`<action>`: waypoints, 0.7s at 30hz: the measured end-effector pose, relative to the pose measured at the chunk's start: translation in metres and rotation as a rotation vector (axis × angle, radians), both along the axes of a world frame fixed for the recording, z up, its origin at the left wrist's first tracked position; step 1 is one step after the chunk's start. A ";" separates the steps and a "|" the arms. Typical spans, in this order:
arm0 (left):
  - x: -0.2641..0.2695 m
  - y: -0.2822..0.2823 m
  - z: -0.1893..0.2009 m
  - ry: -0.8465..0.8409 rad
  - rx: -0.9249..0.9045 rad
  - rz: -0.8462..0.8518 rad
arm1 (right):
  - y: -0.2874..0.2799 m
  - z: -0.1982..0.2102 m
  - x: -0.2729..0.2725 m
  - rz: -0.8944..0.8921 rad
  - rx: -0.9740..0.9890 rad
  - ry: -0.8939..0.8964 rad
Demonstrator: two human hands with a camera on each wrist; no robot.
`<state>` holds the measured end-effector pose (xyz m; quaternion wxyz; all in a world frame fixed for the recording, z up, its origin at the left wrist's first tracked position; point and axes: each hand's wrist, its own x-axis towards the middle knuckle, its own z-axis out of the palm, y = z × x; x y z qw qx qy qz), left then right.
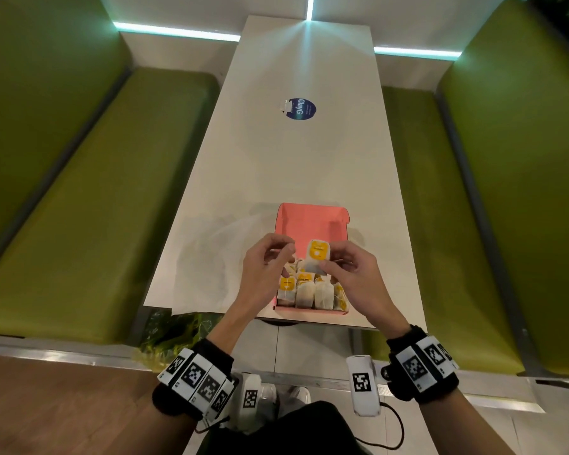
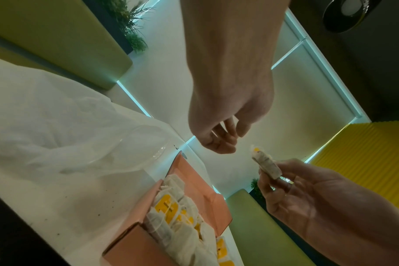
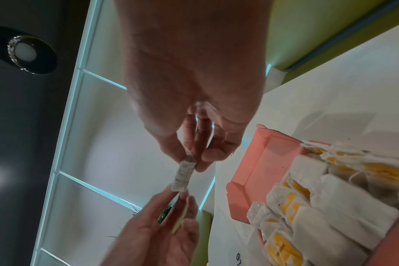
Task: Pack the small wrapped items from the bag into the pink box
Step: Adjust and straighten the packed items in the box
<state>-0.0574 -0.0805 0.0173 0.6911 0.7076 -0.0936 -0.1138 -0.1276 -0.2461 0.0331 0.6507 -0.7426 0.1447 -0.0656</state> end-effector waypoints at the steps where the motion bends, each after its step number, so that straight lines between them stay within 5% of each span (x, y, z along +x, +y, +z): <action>1: 0.001 0.000 0.002 0.006 -0.003 -0.022 | 0.000 0.000 0.000 -0.001 0.005 0.001; 5: 0.001 -0.005 0.009 0.045 -0.036 -0.142 | 0.003 0.001 -0.001 -0.013 0.031 0.021; 21: 0.000 -0.004 0.012 -0.128 -0.020 -0.111 | 0.010 0.001 0.003 0.002 -0.031 0.008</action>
